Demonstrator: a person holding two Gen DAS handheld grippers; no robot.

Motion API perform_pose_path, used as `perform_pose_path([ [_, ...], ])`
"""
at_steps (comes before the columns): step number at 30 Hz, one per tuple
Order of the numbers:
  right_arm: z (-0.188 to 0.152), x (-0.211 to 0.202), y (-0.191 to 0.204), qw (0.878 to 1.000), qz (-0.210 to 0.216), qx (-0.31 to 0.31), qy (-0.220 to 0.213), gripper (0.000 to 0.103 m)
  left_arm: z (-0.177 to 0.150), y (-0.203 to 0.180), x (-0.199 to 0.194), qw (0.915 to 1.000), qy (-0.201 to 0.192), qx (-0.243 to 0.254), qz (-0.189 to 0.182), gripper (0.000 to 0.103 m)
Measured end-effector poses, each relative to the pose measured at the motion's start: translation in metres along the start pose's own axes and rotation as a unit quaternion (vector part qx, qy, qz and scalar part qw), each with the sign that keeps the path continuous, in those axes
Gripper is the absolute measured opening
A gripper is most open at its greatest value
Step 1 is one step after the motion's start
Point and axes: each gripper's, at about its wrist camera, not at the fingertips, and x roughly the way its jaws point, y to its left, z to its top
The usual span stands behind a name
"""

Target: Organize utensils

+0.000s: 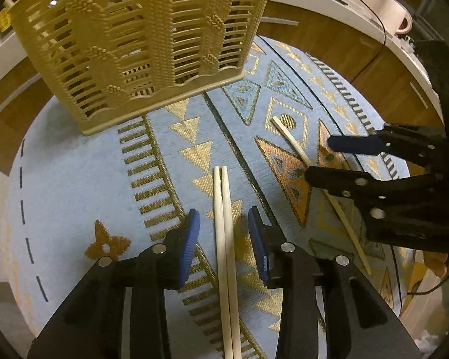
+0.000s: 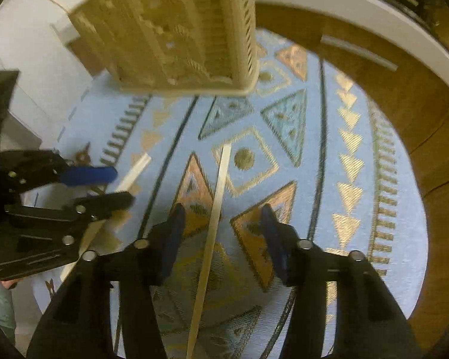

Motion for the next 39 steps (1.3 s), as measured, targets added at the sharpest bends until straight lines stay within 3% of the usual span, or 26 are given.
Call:
perform_pose_path([
  [7, 0.003, 0.007, 0.028, 0.996, -0.055, -0.07, 0.024, 0.009, 0.009, -0.019, 0.008, 0.9975, 0.029, 0.032, 0.055, 0.029],
  [11, 0.001, 0.005, 0.029, 0.996, -0.046, -0.063, 0.03, 0.004, 0.009, -0.023, 0.009, 0.9952, 0.025, 0.034, 0.089, 0.01],
  [15, -0.006, -0.005, 0.018, 0.999, -0.006, -0.042, 0.016, 0.004, 0.003, -0.02, 0.004, 0.9965, 0.011, 0.022, 0.079, 0.009],
  [21, -0.014, -0.054, 0.002, 0.997, 0.039, -0.017, -0.057, 0.004, -0.006, -0.014, -0.04, 0.9954, -0.088, 0.007, 0.038, 0.009],
  [24, -0.015, -0.084, -0.003, 0.994, 0.048, -0.015, -0.101, 0.004, -0.002, -0.013, -0.075, 0.9885, -0.147, 0.003, 0.033, 0.008],
  [29, 0.002, -0.132, 0.002, 0.982, 0.062, -0.019, -0.18, 0.005, 0.01, -0.01, -0.138, 0.9695, -0.243, -0.011, 0.029, 0.003],
  [33, 0.015, -0.16, 0.013, 0.97, 0.064, -0.027, -0.232, 0.005, 0.026, -0.007, -0.174, 0.9551, -0.294, -0.022, 0.027, 0.003],
  [39, 0.037, -0.177, 0.023, 0.954, 0.059, -0.038, -0.292, 0.005, 0.035, -0.001, -0.193, 0.9417, -0.335, -0.024, 0.017, 0.002],
])
